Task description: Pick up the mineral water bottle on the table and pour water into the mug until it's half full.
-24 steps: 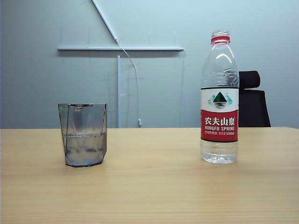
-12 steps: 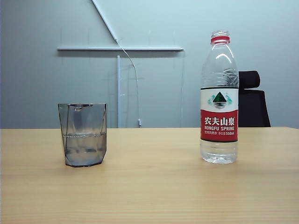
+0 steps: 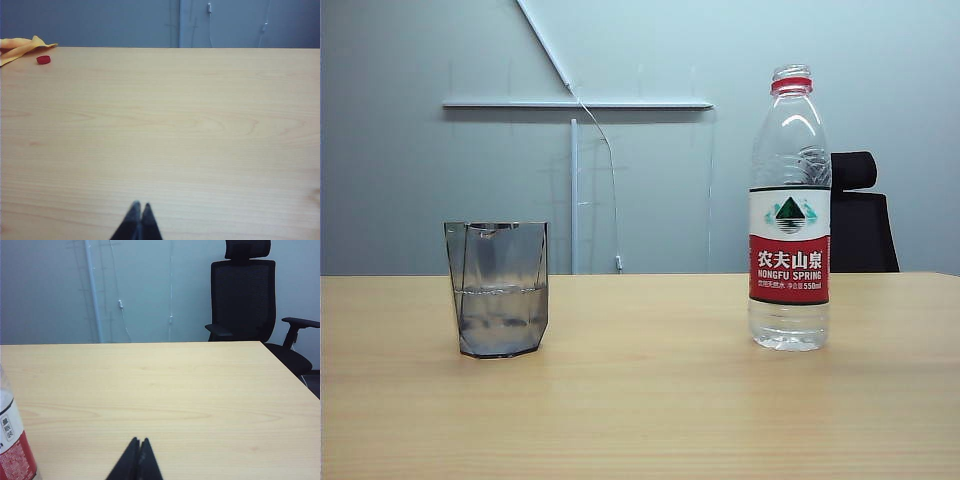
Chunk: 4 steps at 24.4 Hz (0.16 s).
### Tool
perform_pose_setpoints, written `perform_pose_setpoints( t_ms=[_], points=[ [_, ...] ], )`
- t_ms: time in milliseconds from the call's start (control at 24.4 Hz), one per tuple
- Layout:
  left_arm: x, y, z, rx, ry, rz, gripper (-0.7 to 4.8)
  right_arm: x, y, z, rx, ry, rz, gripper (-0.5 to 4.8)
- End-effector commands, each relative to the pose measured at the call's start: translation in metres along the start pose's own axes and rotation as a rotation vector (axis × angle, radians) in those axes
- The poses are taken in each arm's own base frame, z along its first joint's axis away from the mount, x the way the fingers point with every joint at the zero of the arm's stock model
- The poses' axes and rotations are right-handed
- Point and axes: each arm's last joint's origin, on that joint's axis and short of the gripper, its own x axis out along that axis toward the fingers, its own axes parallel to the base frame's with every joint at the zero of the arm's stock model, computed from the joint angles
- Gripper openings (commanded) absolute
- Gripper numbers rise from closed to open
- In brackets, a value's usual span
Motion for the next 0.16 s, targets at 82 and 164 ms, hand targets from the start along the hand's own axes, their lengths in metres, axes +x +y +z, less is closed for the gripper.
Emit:
perform_pose_setpoints(
  t_ms=[82, 164],
  points=[
    [-0.0001, 0.0001, 0.0017, -0.004, -0.011, 0.000, -0.02, 0.0001, -0.0001, 0.0001, -0.001, -0.013, -0.004, -0.05],
    [-0.0001, 0.0001, 0.0017, -0.004, -0.011, 0.000, -0.02, 0.0001, -0.0001, 0.0001, -0.001, -0.013, -0.004, -0.05]
  ],
)
